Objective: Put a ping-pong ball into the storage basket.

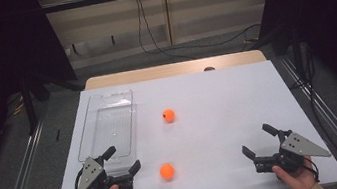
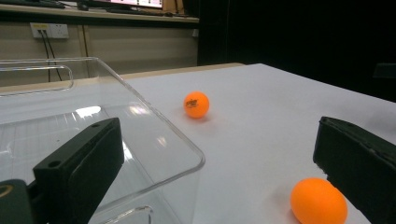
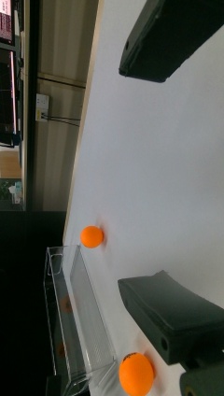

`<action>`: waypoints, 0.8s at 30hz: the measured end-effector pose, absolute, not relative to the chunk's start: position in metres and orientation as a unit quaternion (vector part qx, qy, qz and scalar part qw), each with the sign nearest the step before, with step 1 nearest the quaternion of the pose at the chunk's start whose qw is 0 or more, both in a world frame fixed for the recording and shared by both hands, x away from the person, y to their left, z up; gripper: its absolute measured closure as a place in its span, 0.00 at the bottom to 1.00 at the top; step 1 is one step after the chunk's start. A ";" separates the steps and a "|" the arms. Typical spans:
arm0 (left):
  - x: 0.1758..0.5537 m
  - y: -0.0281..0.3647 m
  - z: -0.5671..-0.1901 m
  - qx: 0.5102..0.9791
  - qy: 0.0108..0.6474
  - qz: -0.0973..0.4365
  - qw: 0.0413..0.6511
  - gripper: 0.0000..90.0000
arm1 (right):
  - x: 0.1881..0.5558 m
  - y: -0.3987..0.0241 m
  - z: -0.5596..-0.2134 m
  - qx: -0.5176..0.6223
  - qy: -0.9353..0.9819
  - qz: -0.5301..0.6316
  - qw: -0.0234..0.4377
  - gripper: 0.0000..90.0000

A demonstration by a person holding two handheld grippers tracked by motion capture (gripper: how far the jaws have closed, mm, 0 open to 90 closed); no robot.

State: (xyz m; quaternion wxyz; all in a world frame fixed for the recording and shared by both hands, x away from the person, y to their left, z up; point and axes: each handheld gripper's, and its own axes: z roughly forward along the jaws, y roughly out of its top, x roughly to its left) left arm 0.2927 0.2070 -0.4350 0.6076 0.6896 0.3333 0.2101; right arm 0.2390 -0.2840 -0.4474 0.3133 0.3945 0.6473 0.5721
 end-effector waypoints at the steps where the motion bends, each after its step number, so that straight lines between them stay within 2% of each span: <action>1: 0.293 0.206 -0.435 0.690 0.334 0.210 0.607 0.02 | 0.239 -0.284 -0.447 0.395 0.647 0.572 0.314 0.01; 24: 0.294 0.198 -0.429 0.697 0.323 0.203 0.607 0.01 | 0.239 -0.286 -0.446 0.395 0.648 0.569 0.317 0.01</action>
